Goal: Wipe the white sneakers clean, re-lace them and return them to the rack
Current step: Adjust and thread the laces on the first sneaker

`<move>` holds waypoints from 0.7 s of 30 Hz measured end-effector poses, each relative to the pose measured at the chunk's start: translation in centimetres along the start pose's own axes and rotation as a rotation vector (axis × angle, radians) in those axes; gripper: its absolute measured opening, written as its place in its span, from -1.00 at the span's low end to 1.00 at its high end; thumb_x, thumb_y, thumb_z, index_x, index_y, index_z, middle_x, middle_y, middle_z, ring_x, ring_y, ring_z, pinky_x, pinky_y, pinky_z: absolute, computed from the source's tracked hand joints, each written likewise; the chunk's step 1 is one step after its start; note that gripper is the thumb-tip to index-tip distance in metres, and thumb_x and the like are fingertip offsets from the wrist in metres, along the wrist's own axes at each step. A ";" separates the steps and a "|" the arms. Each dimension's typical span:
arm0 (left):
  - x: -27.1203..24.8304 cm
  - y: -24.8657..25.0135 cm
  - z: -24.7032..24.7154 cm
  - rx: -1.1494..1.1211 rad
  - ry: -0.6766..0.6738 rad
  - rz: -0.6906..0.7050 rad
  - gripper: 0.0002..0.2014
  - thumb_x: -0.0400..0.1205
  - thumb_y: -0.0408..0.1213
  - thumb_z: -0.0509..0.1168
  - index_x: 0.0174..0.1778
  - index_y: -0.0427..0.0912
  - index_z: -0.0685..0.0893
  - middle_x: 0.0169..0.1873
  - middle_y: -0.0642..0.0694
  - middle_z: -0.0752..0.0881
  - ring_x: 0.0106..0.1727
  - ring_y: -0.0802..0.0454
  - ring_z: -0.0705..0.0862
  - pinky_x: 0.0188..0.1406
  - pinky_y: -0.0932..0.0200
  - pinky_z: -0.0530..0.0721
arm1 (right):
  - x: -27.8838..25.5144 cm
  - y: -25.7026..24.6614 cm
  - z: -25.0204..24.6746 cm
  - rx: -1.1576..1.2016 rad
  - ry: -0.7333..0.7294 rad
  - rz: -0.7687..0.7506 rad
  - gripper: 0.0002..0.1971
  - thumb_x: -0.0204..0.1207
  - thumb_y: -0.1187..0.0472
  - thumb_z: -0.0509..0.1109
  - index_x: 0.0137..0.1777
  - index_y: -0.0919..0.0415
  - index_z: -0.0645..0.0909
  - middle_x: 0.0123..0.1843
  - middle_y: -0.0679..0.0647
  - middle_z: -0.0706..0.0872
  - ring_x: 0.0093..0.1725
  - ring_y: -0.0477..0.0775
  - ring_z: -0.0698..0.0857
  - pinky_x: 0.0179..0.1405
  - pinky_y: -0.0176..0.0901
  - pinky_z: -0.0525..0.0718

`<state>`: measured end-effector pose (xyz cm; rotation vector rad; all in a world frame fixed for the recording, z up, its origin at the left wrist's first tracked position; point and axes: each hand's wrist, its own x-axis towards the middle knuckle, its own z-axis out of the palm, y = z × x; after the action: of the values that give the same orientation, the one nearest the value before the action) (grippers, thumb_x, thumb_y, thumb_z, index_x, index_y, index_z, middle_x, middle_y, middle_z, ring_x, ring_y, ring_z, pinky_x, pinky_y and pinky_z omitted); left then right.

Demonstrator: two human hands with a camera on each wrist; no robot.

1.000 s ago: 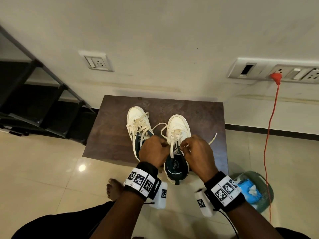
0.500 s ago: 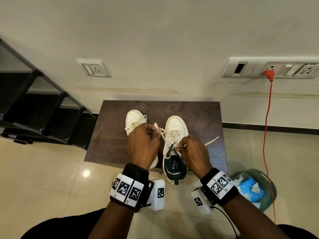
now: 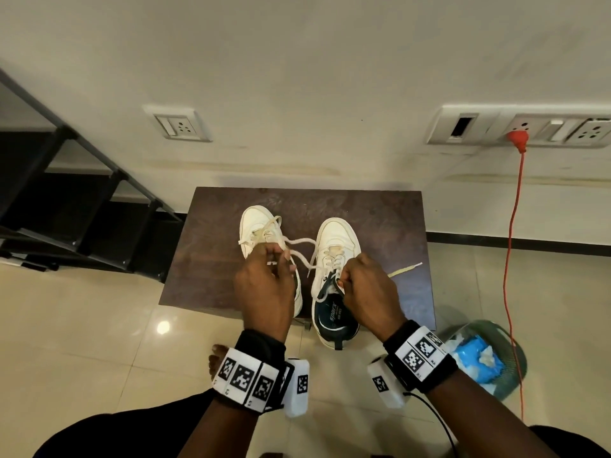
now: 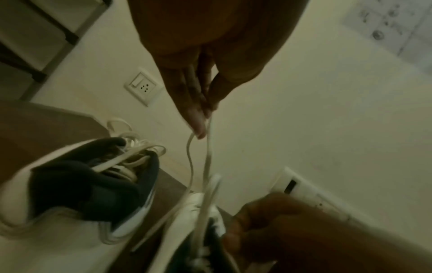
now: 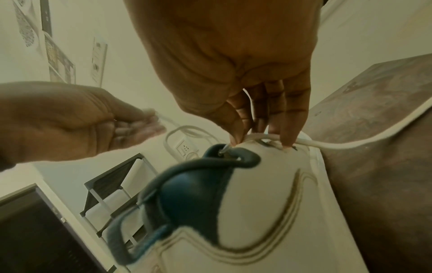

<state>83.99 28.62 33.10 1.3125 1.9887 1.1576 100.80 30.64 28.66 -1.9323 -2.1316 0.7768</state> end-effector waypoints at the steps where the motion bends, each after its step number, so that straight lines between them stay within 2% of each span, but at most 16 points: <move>1: -0.1 -1.0 0.4 0.120 -0.025 -0.007 -0.91 0.69 -0.35 0.35 0.02 -0.07 0.70 -0.16 -0.03 0.81 -0.16 0.05 0.83 -0.10 -0.10 0.83 | -0.1 0.0 -0.2 -0.008 -0.004 -0.008 -0.82 0.52 0.24 0.47 0.10 0.15 0.63 0.17 0.05 0.59 0.12 0.11 0.62 -0.16 -0.17 0.45; 4: -0.7 -2.9 1.5 0.285 -0.140 -0.049 -0.86 0.61 -0.37 0.36 0.02 -0.14 0.78 -0.18 -0.07 0.84 -0.14 -0.03 0.80 -0.03 0.02 0.78 | -0.3 0.0 -0.9 0.018 0.010 -0.024 -0.87 0.53 0.27 0.43 0.03 0.12 0.59 0.10 0.03 0.63 0.02 0.09 0.64 -0.16 -0.12 0.59; 6: -1.3 -3.0 2.2 0.263 -0.256 -0.078 -0.91 0.62 -0.23 0.43 -0.09 -0.14 0.81 -0.25 -0.03 0.84 -0.22 0.03 0.80 -0.12 0.10 0.74 | -0.3 0.2 -1.4 0.055 0.029 -0.033 -0.89 0.54 0.29 0.40 -0.03 0.09 0.56 0.00 0.02 0.66 -0.05 0.09 0.65 -0.17 -0.08 0.63; 7: -1.5 -3.0 2.5 0.241 -0.294 -0.080 -0.89 0.62 -0.18 0.44 -0.11 -0.12 0.83 -0.28 0.00 0.84 -0.25 0.06 0.79 -0.14 0.08 0.76 | -0.2 0.3 -1.6 0.069 0.033 -0.041 -0.89 0.55 0.30 0.38 -0.06 0.08 0.54 -0.05 0.01 0.67 -0.08 0.09 0.65 -0.20 -0.08 0.61; 11: -1.0 -2.3 3.3 0.212 -0.299 -0.051 -0.84 0.64 -0.10 0.45 -0.10 -0.10 0.85 -0.29 0.04 0.83 -0.25 0.14 0.77 -0.19 0.13 0.70 | -0.2 0.7 -2.5 0.106 0.076 -0.065 -0.89 0.56 0.29 0.41 -0.09 0.07 0.55 -0.20 -0.02 0.70 -0.22 0.03 0.64 -0.35 -0.15 0.50; 14: -0.5 -2.5 4.0 0.144 -0.317 -0.121 -0.80 0.60 -0.08 0.47 -0.26 -0.10 0.78 -0.48 0.08 0.74 -0.35 0.09 0.76 -0.25 0.12 0.67 | -0.2 0.9 -3.2 0.188 0.092 -0.057 -0.88 0.52 0.32 0.46 -0.11 0.09 0.61 -0.26 -0.05 0.71 -0.25 -0.02 0.68 -0.29 0.00 0.72; 16: -0.2 -2.8 4.4 0.126 -0.309 -0.164 -0.74 0.58 -0.11 0.48 -0.41 -0.07 0.68 -0.57 0.08 0.67 -0.40 0.00 0.77 -0.24 0.00 0.75 | -0.1 0.7 -4.0 0.233 0.098 -0.073 -0.84 0.48 0.39 0.47 -0.15 0.10 0.64 -0.29 -0.08 0.72 -0.26 -0.06 0.70 -0.24 0.06 0.75; 18: 0.0 -3.1 4.7 0.110 -0.306 -0.177 -0.75 0.57 -0.17 0.48 -0.43 -0.09 0.70 -0.60 0.04 0.69 -0.45 -0.02 0.76 -0.29 -0.13 0.80 | -0.2 0.5 -5.2 0.271 0.119 -0.095 -0.80 0.47 0.45 0.46 -0.18 0.11 0.64 -0.30 -0.08 0.71 -0.28 -0.10 0.69 -0.25 -0.05 0.73; 21: -0.1 -3.8 4.7 0.069 -0.322 -0.180 -0.78 0.60 -0.25 0.49 -0.39 -0.12 0.77 -0.58 0.00 0.73 -0.49 0.01 0.76 -0.34 -0.20 0.81 | -0.7 0.7 -7.7 0.327 0.191 -0.101 -0.83 0.52 0.45 0.46 -0.12 0.15 0.65 -0.25 -0.09 0.69 -0.26 -0.22 0.65 -0.27 -0.48 0.56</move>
<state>85.76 29.61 27.40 1.2348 1.8761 0.7483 104.94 32.01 35.02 -1.6478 -1.8421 0.8248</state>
